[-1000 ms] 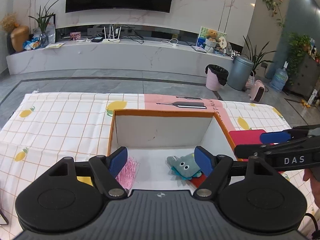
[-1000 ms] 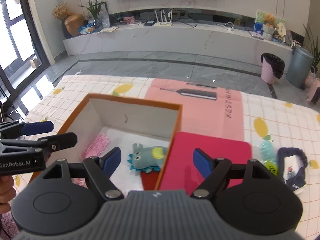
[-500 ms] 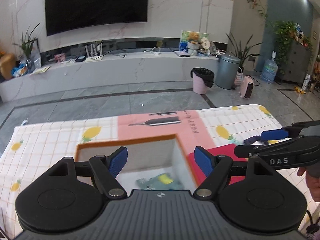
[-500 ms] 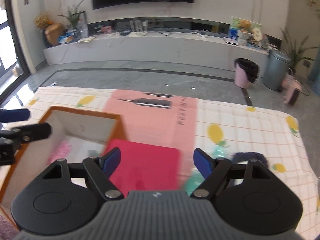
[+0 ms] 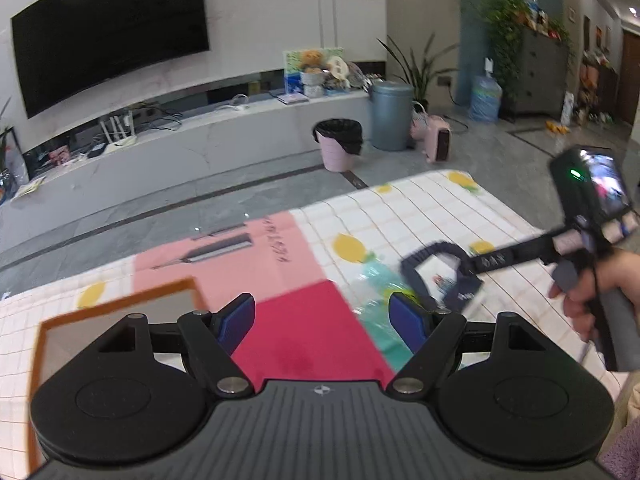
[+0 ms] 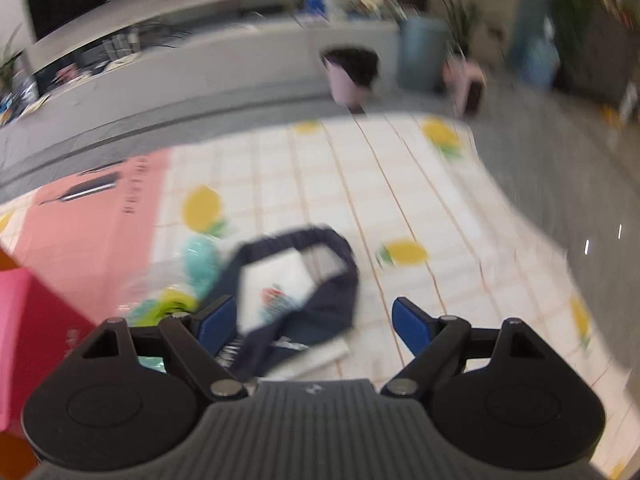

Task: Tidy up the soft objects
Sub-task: 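Move both grippers back toward the navy headband in the pile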

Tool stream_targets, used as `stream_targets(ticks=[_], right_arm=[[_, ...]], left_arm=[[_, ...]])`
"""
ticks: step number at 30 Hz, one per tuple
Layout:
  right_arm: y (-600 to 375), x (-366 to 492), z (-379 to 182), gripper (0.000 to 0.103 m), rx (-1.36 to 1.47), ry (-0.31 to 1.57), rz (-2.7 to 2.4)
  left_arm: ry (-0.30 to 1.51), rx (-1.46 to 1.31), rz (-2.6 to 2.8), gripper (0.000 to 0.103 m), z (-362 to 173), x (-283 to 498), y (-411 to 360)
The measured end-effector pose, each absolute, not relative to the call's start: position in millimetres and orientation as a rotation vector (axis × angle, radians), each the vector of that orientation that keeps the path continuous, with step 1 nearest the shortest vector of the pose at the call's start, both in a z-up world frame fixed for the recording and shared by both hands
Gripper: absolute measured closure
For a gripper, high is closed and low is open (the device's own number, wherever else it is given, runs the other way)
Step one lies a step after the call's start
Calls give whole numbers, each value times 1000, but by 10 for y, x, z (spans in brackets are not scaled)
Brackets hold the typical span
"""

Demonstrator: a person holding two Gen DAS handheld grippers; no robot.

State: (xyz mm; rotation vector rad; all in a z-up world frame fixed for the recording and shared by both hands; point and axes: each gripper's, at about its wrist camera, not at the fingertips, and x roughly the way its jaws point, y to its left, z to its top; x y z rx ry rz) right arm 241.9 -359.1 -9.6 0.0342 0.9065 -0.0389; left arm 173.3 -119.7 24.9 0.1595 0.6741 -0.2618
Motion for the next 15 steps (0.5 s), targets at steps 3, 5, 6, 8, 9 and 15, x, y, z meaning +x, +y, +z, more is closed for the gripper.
stream_targets(ticks=[3, 5, 6, 8, 9, 15], right_arm=[[-3848, 2536, -340, 32, 133, 958, -59], [-3944, 2593, -463, 33, 182, 976, -56], [-3990, 2625, -512, 35, 219, 984, -52], [-4049, 2674, -608, 35, 302, 998, -27], [-4076, 2700, -657, 37, 340, 1008, -17], [-4036, 2765, -873, 45, 381, 1053, -30]], left_arm=[[691, 174, -283, 13, 101, 1687, -1390], [697, 196, -302, 13, -7, 1641, -1510], [705, 210, -310, 13, -57, 1629, -1573], [720, 222, -322, 13, -154, 1603, -1671], [726, 222, -327, 13, -194, 1586, -1710], [676, 262, -310, 13, -302, 1430, -1887]])
